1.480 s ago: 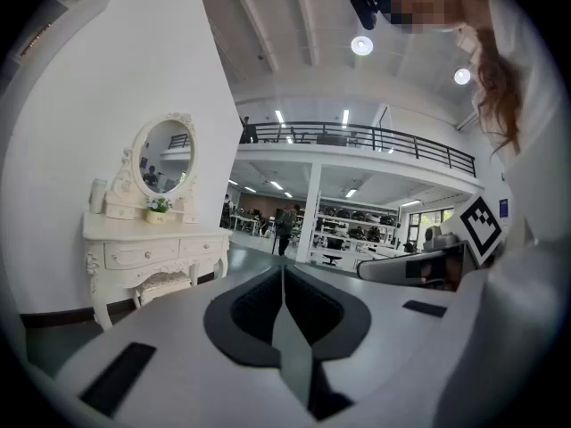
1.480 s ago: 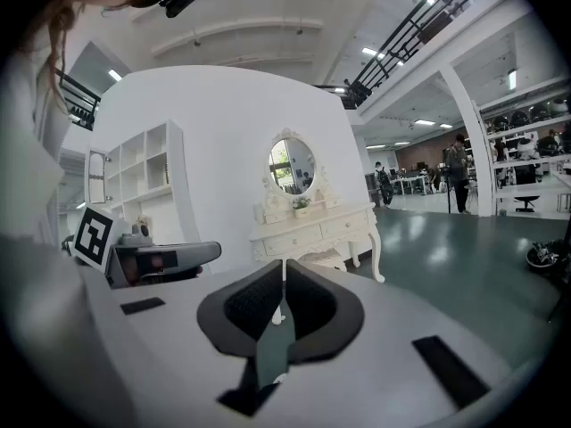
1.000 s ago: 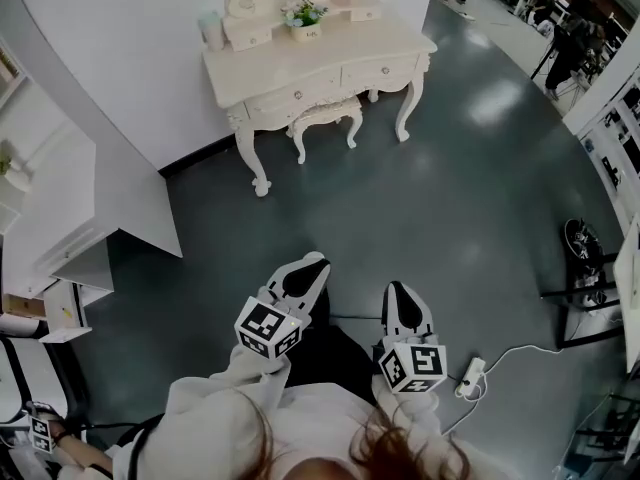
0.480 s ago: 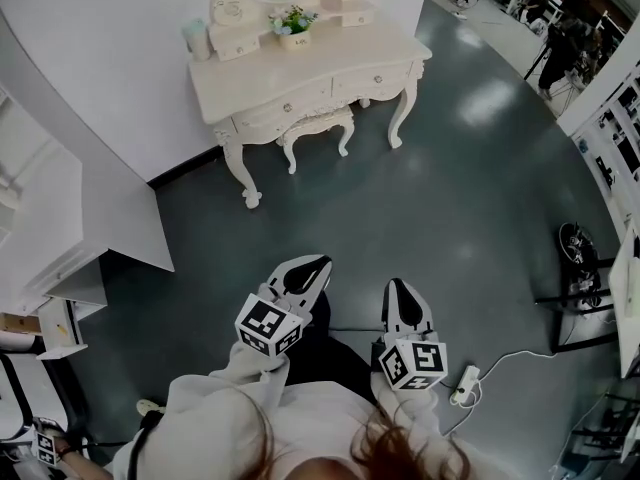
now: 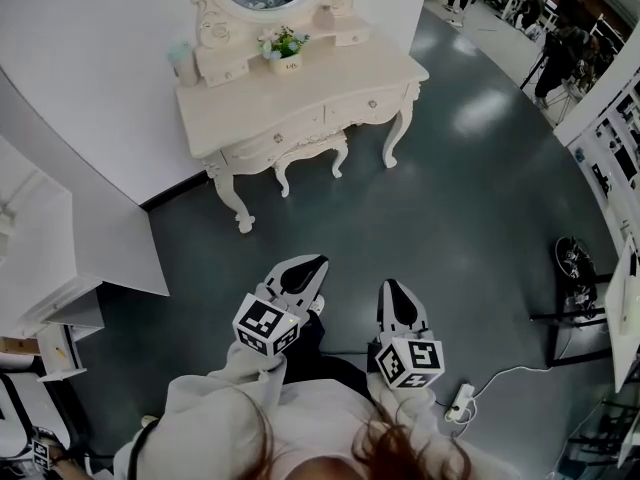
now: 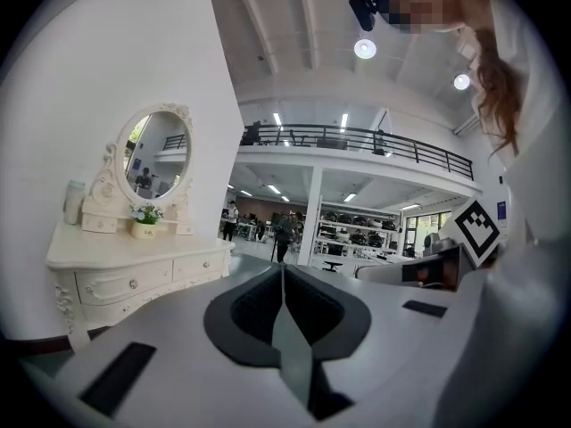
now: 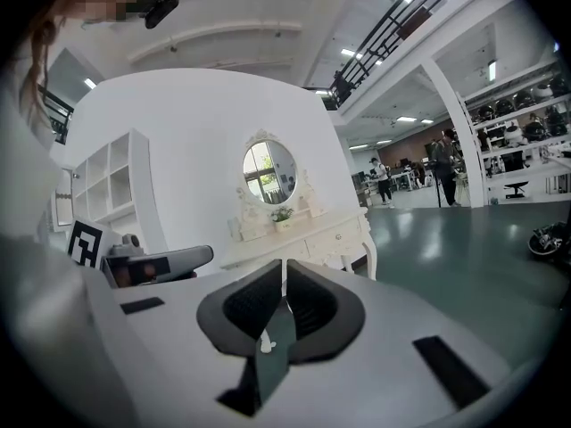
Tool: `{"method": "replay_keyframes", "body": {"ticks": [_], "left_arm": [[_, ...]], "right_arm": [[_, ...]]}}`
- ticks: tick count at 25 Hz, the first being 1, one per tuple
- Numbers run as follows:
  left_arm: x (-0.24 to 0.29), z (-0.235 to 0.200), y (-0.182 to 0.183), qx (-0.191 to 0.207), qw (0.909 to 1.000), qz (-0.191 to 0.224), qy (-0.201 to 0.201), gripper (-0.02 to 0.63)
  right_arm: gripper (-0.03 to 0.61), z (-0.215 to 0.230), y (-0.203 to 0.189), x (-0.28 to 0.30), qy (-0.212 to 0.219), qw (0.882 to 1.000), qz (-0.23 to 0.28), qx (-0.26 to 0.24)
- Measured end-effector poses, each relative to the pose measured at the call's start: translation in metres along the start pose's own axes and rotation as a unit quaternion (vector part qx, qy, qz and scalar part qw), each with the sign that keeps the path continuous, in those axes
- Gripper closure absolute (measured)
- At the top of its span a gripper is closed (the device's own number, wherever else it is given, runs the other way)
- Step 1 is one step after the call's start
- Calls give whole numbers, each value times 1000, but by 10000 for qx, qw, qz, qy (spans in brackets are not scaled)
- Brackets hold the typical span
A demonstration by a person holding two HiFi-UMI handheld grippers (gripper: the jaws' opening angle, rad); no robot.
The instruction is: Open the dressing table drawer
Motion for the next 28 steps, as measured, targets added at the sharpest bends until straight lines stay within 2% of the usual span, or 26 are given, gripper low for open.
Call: {"method": "replay_keyframes", "body": {"ticks": [11,28], "left_arm": [[46,-61,27,38,9999,-1,-146,589],[76,-140,30,-37,9989,-118,-446,589]], "right_arm": [[537,4,30,72,-134,9999,16,60],[537,-13,40,152,-406,9992,27,44]]}}
Point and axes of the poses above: the fingertips, and each gripper's own axes: x forward along the fingers, z to its right, y out of its top, the point moved 4 cm from there along -x, backward along the fingers, and after that the axes turned 2 degrees about -y, right-handed, at the moved point
